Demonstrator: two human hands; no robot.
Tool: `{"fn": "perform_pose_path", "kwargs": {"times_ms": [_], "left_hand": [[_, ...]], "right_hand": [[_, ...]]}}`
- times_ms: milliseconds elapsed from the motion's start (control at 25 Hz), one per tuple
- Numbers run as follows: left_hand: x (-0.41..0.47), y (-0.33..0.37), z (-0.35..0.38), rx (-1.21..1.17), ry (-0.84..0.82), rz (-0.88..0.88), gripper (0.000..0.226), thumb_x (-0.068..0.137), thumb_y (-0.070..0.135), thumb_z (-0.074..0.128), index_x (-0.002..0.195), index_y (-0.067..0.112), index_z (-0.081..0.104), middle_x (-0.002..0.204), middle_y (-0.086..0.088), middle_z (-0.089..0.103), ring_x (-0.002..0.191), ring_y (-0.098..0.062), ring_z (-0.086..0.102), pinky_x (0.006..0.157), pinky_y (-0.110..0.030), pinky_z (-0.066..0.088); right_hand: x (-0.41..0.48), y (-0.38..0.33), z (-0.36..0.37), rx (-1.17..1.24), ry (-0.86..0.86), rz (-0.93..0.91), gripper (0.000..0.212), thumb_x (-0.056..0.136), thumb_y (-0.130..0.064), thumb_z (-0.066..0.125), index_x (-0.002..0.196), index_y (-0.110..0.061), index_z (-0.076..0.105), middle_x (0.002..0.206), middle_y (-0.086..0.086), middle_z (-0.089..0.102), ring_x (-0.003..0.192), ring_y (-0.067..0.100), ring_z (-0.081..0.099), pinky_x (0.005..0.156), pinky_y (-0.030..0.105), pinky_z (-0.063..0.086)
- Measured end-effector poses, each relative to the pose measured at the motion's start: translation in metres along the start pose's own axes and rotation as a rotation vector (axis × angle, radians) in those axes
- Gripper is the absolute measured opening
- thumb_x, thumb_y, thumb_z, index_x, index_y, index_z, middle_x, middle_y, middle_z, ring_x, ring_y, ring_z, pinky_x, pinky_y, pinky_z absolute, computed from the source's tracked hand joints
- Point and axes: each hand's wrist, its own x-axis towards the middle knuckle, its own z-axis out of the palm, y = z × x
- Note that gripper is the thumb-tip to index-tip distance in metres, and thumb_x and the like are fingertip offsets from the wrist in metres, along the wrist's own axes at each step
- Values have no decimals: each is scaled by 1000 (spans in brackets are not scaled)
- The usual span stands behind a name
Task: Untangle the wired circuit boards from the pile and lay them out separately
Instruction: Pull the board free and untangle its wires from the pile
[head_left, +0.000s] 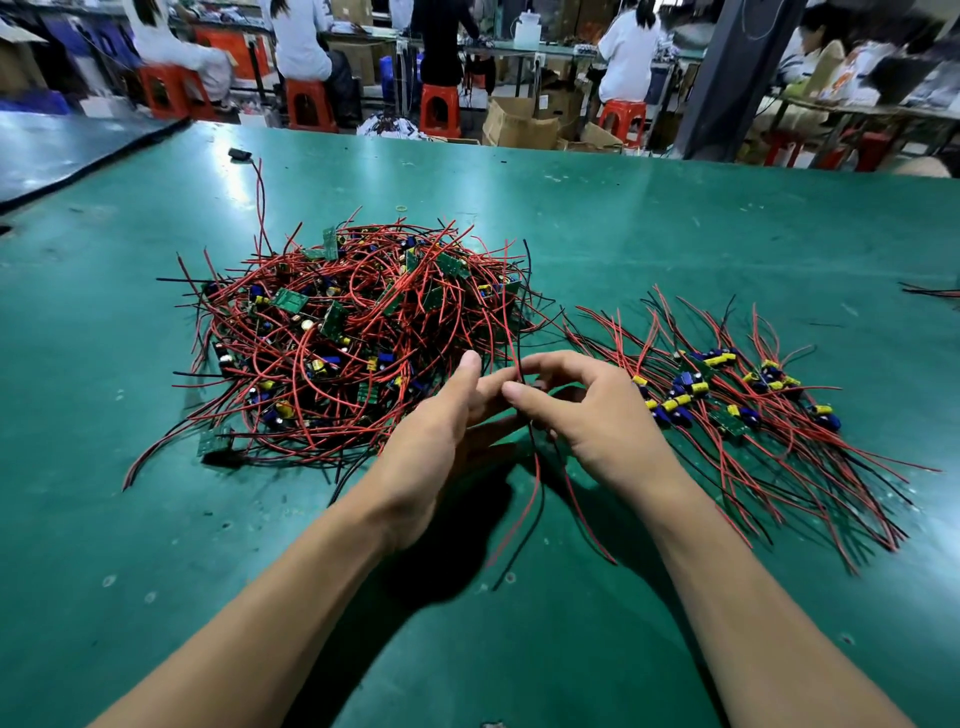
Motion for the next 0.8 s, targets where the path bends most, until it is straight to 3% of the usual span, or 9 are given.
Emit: {"fn": "perform_pose_path", "kwargs": {"times_ms": [40,120,240,320,400,520,600,680,800], "left_hand": [[-1,0,0,33,22,15,45,103,47,24,115,28,63,93,20,75,89,7,69,72,-10,52],[-3,-3,-2,79,95,67,41,103,45,34,123,23,62,108,11,74,96,-4,71,79,-19,57],[-6,-5,-4,157,172,122,33,103,34,43,119,16,66,112,0,73,97,-14,72,89,-31,57],[-6,-6,-3,179,180,132,27,103,28,45,110,16,69,109,-2,74,97,-15,73,90,-32,57],[-6,-6,-1,173,184,120,23,102,22,48,107,16,70,109,-4,75,97,-17,73,91,-31,56],[-4,-9,-1,186,205,114,21,101,17,52,112,13,69,111,-6,74,98,-20,72,92,-33,56],[-3,-10,-3,174,226,122,24,100,13,52,122,10,62,115,-8,70,97,-20,73,89,-32,57],[-2,-9,-3,138,246,123,31,100,11,52,131,11,53,120,-6,65,94,-20,73,86,-31,59],[-2,-10,-4,95,273,112,50,100,10,52,148,16,36,129,-6,58,93,-21,74,86,-32,59]], "right_hand": [[2,1,-1,-48,52,-17,20,82,-31,82,100,-24,77,86,-10,72,79,8,67,79,29,53],[6,3,-10,-101,198,-5,14,86,-26,78,99,-21,78,87,-11,75,85,9,70,87,30,55],[12,10,-35,-259,345,114,21,87,-28,76,104,-16,79,88,-8,74,93,14,71,82,21,49],[12,15,-45,-474,381,182,32,88,-32,74,114,-14,75,104,4,74,103,22,67,85,23,44],[11,14,-43,-545,437,95,34,89,-31,74,118,-13,73,114,12,69,103,23,64,89,23,42],[7,2,-23,-337,275,-50,19,88,-24,75,105,-16,77,95,-1,74,77,-3,64,74,4,41],[3,3,-8,-370,82,-20,15,88,-26,74,101,-19,79,90,-7,75,76,-9,64,74,3,43],[3,9,-4,-477,66,19,18,89,-31,72,103,-20,78,97,-2,77,88,5,68,82,15,46],[4,14,-12,-554,190,57,25,90,-35,70,108,-19,78,110,3,75,107,19,66,88,22,42]]}}
